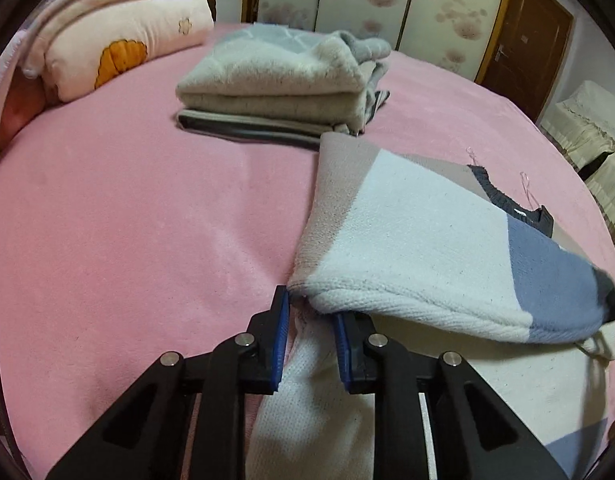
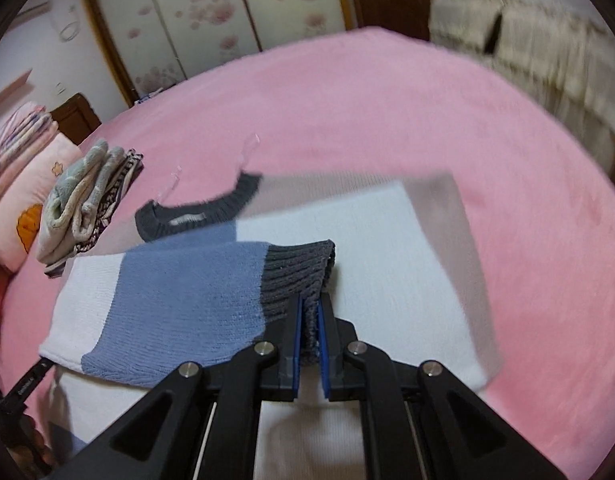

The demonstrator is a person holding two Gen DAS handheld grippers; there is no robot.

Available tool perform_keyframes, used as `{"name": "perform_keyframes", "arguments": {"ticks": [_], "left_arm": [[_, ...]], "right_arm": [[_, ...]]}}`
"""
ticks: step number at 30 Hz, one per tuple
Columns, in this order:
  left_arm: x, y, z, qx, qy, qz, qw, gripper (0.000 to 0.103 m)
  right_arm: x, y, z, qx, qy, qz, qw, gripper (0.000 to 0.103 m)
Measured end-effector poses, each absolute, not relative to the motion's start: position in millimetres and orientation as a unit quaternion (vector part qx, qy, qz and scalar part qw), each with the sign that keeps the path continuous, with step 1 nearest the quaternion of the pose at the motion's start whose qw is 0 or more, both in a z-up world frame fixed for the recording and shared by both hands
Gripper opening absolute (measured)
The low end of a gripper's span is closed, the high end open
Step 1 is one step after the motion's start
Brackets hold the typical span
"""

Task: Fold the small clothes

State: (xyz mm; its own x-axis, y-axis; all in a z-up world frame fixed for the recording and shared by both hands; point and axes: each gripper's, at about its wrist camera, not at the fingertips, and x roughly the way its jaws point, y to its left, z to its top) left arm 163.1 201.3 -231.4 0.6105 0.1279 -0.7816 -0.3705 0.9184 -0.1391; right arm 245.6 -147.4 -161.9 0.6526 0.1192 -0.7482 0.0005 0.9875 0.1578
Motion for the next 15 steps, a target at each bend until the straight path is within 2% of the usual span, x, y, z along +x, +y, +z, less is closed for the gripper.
{"name": "perform_keyframes", "arguments": {"ticks": [5, 10, 13, 15], "left_arm": [[158, 195, -233, -0.114, 0.414, 0.143, 0.892, 0.018], [156, 199, -233, -0.114, 0.414, 0.141, 0.892, 0.020], [154, 210, -239, -0.138, 0.424, 0.135, 0.885, 0.031], [152, 218, -241, -0.154, 0.426, 0.131, 0.882, 0.042]], "right_arm": [[259, -147, -154, 0.056, 0.398, 0.027, 0.915, 0.007], [275, -142, -186, 0.021, 0.433, 0.012, 0.901, 0.007], [275, -142, -195, 0.013, 0.435, 0.007, 0.900, 0.008], [275, -143, -195, 0.013, 0.434, 0.001, 0.901, 0.010]]}}
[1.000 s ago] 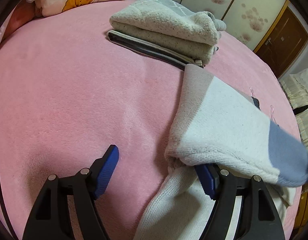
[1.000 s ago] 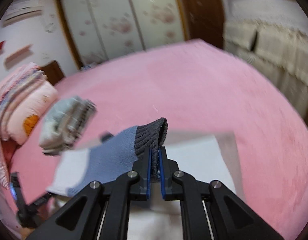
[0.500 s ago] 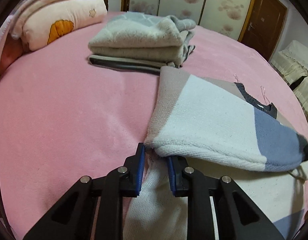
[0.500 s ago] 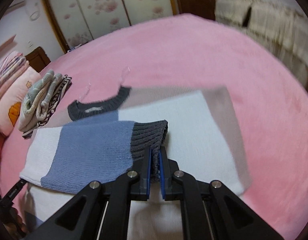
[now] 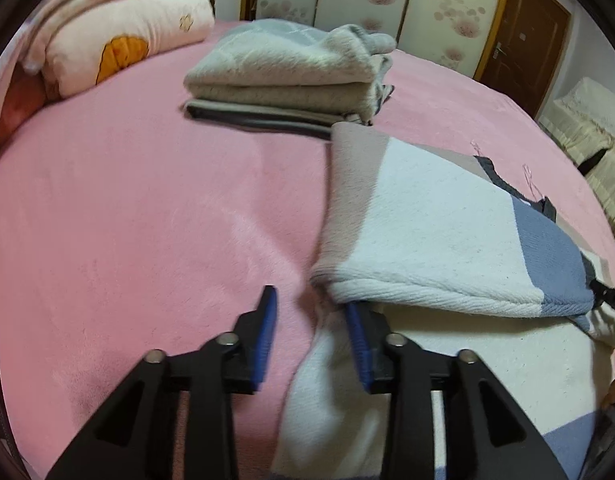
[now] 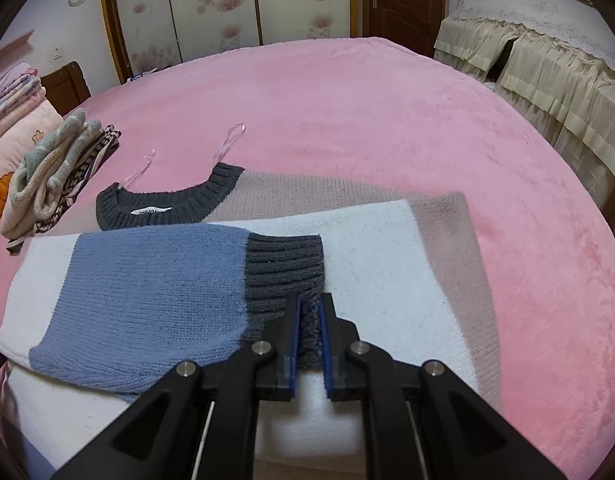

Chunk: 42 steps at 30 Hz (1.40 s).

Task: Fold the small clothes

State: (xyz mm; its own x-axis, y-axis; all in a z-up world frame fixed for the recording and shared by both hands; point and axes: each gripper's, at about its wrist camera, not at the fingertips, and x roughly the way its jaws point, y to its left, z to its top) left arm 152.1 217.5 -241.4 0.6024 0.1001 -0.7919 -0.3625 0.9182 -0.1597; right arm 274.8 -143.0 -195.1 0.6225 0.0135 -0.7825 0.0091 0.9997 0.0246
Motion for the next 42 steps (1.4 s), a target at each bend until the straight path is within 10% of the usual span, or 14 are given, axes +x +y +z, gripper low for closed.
{"name": "perform_keyframes", "arguments": {"ticks": [5, 21, 32, 42], "left_arm": [[139, 236, -239, -0.171, 0.435, 0.137, 0.873, 0.049], [203, 213, -194, -0.155, 0.396, 0.070, 0.902, 0.049], [288, 187, -247, -0.107, 0.456, 0.076, 0.880, 0.050], [289, 195, -247, -0.091, 0.461, 0.076, 0.879, 0.050]], "right_arm": [[271, -148, -186, 0.017, 0.439, -0.004, 0.898, 0.025], [265, -116, -143, 0.016, 0.392, 0.073, 0.917, 0.025], [315, -95, -203, 0.013, 0.448, 0.065, 0.892, 0.000], [306, -131, -199, 0.057, 0.445, 0.059, 0.892, 0.000]]}}
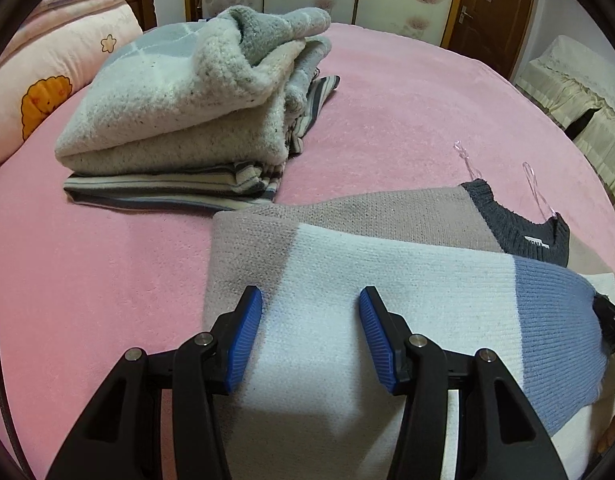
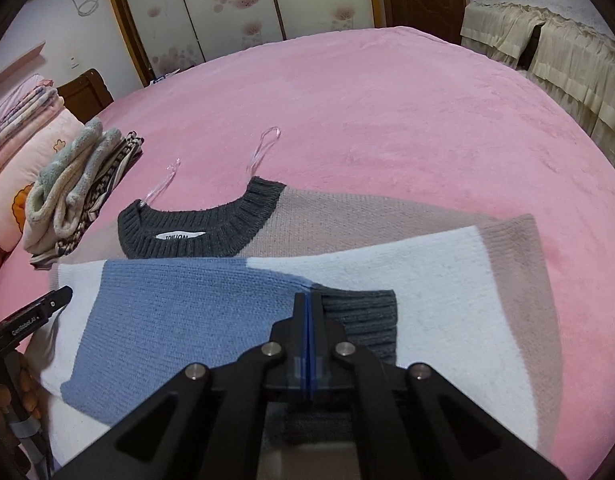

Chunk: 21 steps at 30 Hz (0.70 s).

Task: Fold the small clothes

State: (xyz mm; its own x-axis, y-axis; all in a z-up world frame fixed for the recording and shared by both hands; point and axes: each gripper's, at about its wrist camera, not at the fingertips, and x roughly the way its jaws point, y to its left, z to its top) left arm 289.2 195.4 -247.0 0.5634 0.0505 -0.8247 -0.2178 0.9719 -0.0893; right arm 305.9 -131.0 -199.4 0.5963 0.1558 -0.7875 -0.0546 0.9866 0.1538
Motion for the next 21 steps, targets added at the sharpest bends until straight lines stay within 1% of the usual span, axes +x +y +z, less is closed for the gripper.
{"name": "perform_keyframes", "arguments": {"ticks": [4, 7, 8, 9, 11, 12, 14, 16, 18, 21], "left_arm": [[281, 193, -229, -0.086, 0.466, 0.081, 0.877, 0.050], [262, 190, -202, -0.084, 0.448, 0.070, 0.887, 0.051], [253, 188, -194, -0.078, 0.443, 0.069, 0.890, 0.058], [242, 186, -181, -0.072, 0.435, 0.070, 0.895, 0.070], [224, 184, -161, -0.066, 0.420, 0.075, 0.902, 0.081], [213, 183, -150, -0.063, 0.409, 0.073, 0.907, 0.083], [191, 178, -125, -0.055, 0.393, 0.063, 0.916, 0.085], [174, 176, -107, -0.049, 0.381, 0.061, 0.921, 0.086], [153, 170, -88, -0.038, 0.369, 0.060, 0.927, 0.094], [120, 158, -64, -0.021, 0.350, 0.063, 0.934, 0.100]], "right_arm": [[286, -148, -180, 0.069, 0.440, 0.048, 0.894, 0.000], [268, -161, -161, 0.077, 0.432, 0.049, 0.897, 0.000], [259, -166, -152, 0.078, 0.426, 0.049, 0.900, 0.000], [251, -170, -144, 0.079, 0.421, 0.048, 0.902, 0.000], [232, -177, -124, 0.079, 0.407, 0.045, 0.909, 0.000], [219, -182, -112, 0.080, 0.399, 0.045, 0.912, 0.000], [201, -189, -94, 0.084, 0.389, 0.046, 0.916, 0.003], [181, -194, -76, 0.085, 0.381, 0.047, 0.919, 0.003], [167, -196, -63, 0.080, 0.375, 0.048, 0.922, 0.003], [138, -192, -41, 0.067, 0.357, 0.058, 0.930, 0.003]]}}
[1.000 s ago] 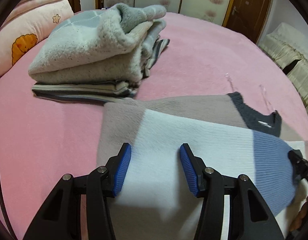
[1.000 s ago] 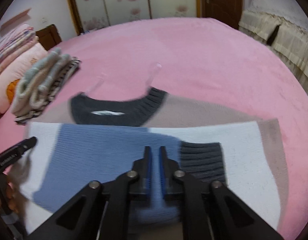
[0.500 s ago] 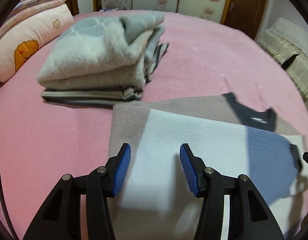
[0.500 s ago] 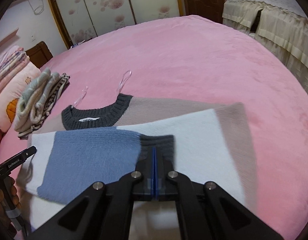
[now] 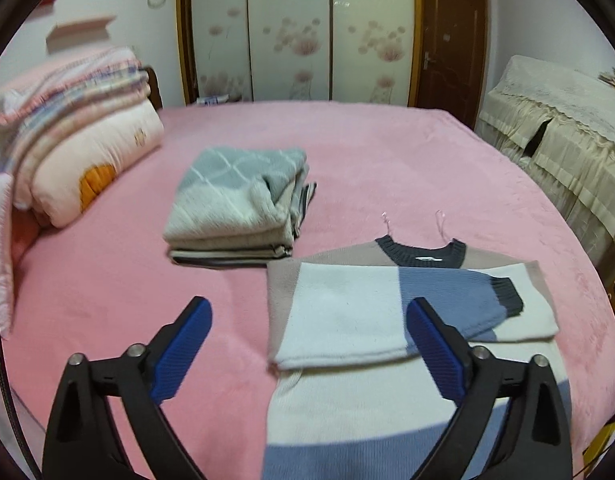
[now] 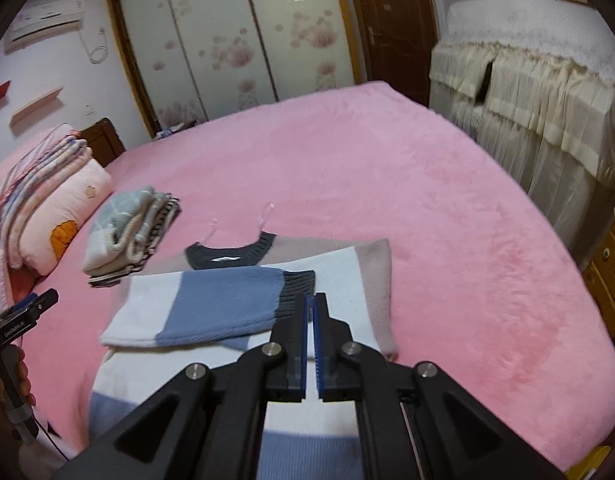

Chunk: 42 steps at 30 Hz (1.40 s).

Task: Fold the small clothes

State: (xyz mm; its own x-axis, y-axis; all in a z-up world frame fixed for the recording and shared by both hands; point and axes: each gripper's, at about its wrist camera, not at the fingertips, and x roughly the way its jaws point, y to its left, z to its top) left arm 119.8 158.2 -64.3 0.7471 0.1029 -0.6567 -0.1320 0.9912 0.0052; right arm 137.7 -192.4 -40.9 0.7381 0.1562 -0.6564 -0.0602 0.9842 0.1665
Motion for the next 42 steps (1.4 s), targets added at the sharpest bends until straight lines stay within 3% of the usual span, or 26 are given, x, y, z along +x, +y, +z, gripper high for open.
{"name": "perform_keyframes", "arguments": {"ticks": [15, 18, 21, 31, 42], "left_arm": [[3, 139, -15, -0.053, 0.333, 0.032, 0.941, 0.102], [-14, 132, -17, -0.045, 0.331, 0.018, 0.942, 0.102], [-30, 121, -22, -0.022, 0.326, 0.005, 0.945, 0.102], [-58, 107, -72, 0.008, 0.339, 0.014, 0.941, 0.102], [-66, 137, -151, -0.056, 0.401, 0.027, 0.914, 0.102]], "right_arm": [[29, -176, 6, 0.051, 0.306, 0.109, 0.944, 0.004], [12, -172, 7, 0.039, 0.297, 0.112, 0.948, 0.026], [-7, -168, 8, 0.018, 0.280, 0.107, 0.954, 0.038], [-44, -165, -23, 0.012, 0.265, 0.115, 0.957, 0.038], [-59, -180, -79, 0.010, 0.303, 0.120, 0.945, 0.038]]}}
